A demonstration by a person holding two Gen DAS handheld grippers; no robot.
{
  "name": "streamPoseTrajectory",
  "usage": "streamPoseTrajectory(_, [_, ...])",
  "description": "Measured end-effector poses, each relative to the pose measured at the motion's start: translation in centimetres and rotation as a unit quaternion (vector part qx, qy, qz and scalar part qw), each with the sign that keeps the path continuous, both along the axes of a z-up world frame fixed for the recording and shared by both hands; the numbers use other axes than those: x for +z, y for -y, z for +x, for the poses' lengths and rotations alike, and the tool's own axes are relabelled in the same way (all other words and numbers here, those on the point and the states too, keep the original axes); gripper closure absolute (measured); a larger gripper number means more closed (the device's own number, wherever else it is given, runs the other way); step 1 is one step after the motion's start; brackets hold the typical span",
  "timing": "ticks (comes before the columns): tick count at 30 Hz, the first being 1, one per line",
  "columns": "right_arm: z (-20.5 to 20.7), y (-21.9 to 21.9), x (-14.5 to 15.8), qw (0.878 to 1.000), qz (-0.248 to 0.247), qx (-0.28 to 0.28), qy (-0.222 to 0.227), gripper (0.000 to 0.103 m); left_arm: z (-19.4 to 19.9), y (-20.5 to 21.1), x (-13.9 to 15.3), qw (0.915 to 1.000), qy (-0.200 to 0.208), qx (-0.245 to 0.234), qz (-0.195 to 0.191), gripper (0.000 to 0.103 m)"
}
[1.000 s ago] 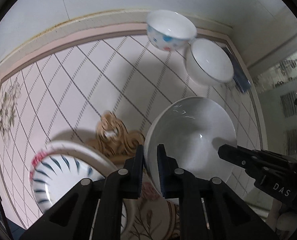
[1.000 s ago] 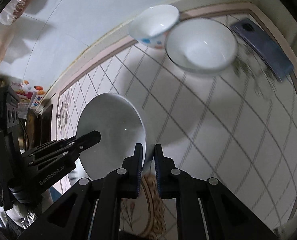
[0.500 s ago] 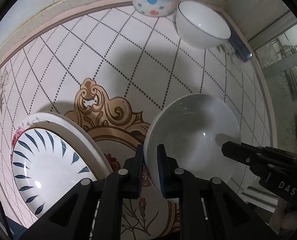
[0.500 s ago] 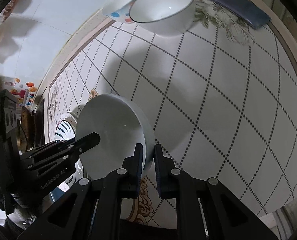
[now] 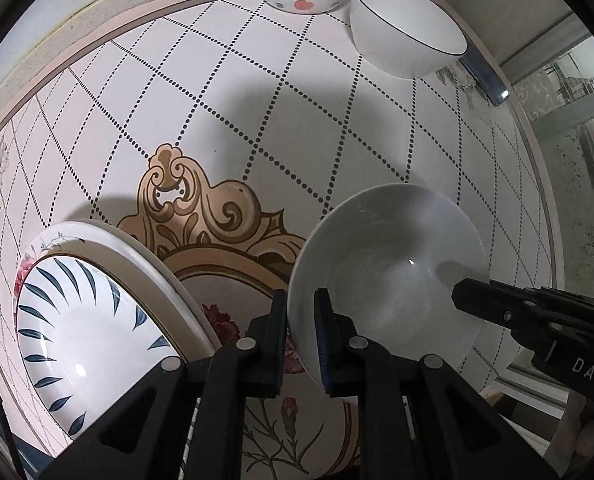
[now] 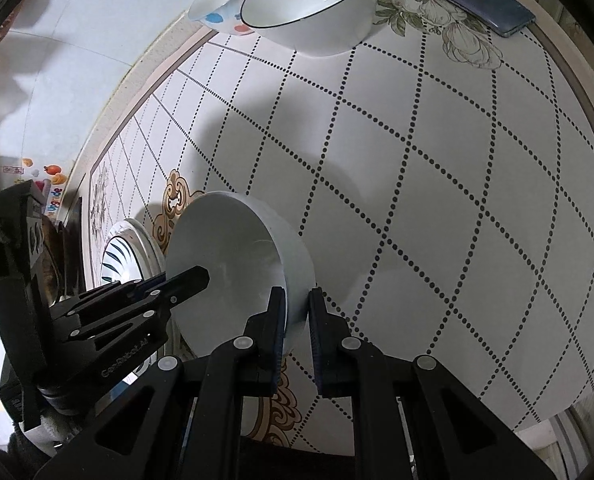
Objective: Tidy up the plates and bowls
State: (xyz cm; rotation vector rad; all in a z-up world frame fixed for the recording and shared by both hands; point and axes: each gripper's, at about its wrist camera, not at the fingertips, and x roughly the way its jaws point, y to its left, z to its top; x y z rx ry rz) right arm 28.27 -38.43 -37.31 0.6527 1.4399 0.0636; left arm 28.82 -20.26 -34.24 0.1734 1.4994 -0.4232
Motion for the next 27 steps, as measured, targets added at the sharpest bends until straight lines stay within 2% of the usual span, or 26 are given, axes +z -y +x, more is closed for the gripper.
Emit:
streamPoseTrajectory(3, [0.0, 0.3, -0.1, 1.0, 0.013, -0.004, -0.011, 0.088, 0.1, -0.4, 1.0, 1.0, -0.001, -0.001, -0.003, 0.092])
streamPoseTrajectory(7, [0.4, 1.4, 1.4, 1.0, 0.024, -0.013, -0.013, 0.087, 1.0, -0.9, 5.2, 0.9991, 0.023, 0.012, -0.033, 0.09])
streamPoseTrajectory(9, [0.7, 2.4, 2.7, 0.999, 0.027, -0.024, -0.004, 0.084, 2.4, -0.9, 7.1, 0.9977, 0.036, 0.024, -0.053, 0.08])
streamPoseTrajectory(10, [1.2, 3.1, 3.5, 0.999, 0.028, -0.029, 0.002, 0.082, 3.3, -0.7, 7.9, 0.9968, 0.043, 0.028, -0.062, 0.079])
streamPoseTrajectory(12, [2.3, 4.7, 4.8, 0.998, 0.03, -0.05, 0.018, 0.064, 5.5, 0.1, 8.7, 0.9957, 0.054, 0.032, -0.068, 0.077])
streamPoseTrajectory(13, [3.0, 5.4, 5.4, 0.998, 0.03, -0.057, 0.028, 0.061, 7.0, 0.8, 8.7, 0.9955, 0.056, 0.034, -0.068, 0.076])
streamPoseTrajectory(16, [6.0, 8.0, 6.3, 0.995, 0.011, -0.081, 0.053, 0.06, 11.0, 3.4, 7.9, 0.9954, 0.055, 0.035, -0.07, 0.074])
streamPoseTrajectory(19, [9.3, 10.5, 5.6, 0.992, -0.002, -0.109, 0.068, 0.06, 14.3, 5.9, 6.3, 0.9965, 0.043, 0.025, -0.066, 0.074])
streamPoseTrajectory(22, [11.8, 12.1, 4.1, 0.99, -0.004, -0.128, 0.06, 0.06, 16.9, 8.5, 4.4, 0.9977, 0.028, 0.012, -0.061, 0.074])
streamPoseTrajectory(27, [15.0, 13.9, 0.4, 0.988, 0.026, -0.152, 0.031, 0.06, 19.4, 11.5, 0.7, 0.9982, -0.01, 0.002, -0.06, 0.074])
